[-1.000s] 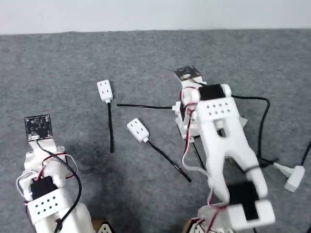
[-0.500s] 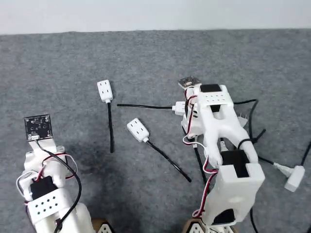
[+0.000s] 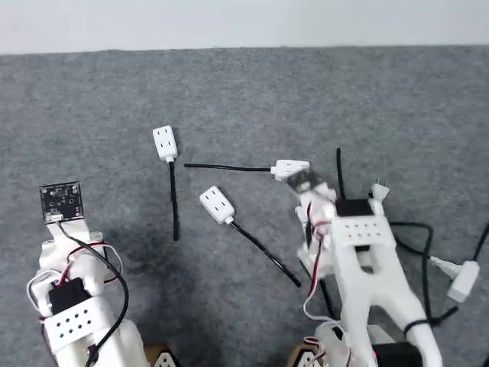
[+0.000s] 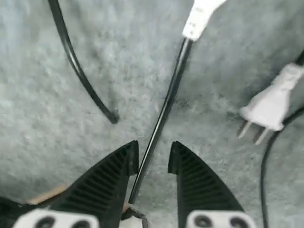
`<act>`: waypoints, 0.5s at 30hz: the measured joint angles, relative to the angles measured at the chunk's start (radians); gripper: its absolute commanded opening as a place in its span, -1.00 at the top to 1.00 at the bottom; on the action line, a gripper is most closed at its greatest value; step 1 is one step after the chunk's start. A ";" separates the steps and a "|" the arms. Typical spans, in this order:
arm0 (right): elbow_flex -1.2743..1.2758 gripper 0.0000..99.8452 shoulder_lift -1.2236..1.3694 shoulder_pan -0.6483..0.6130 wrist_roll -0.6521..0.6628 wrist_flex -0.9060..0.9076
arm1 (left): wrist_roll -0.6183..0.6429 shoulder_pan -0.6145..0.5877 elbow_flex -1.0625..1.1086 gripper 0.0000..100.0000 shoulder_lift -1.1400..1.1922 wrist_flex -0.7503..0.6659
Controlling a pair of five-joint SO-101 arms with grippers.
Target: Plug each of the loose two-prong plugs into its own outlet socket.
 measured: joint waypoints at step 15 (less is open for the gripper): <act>0.040 0.87 0.230 0.018 0.095 -0.150 | 0.000 0.000 0.000 0.97 -0.005 0.000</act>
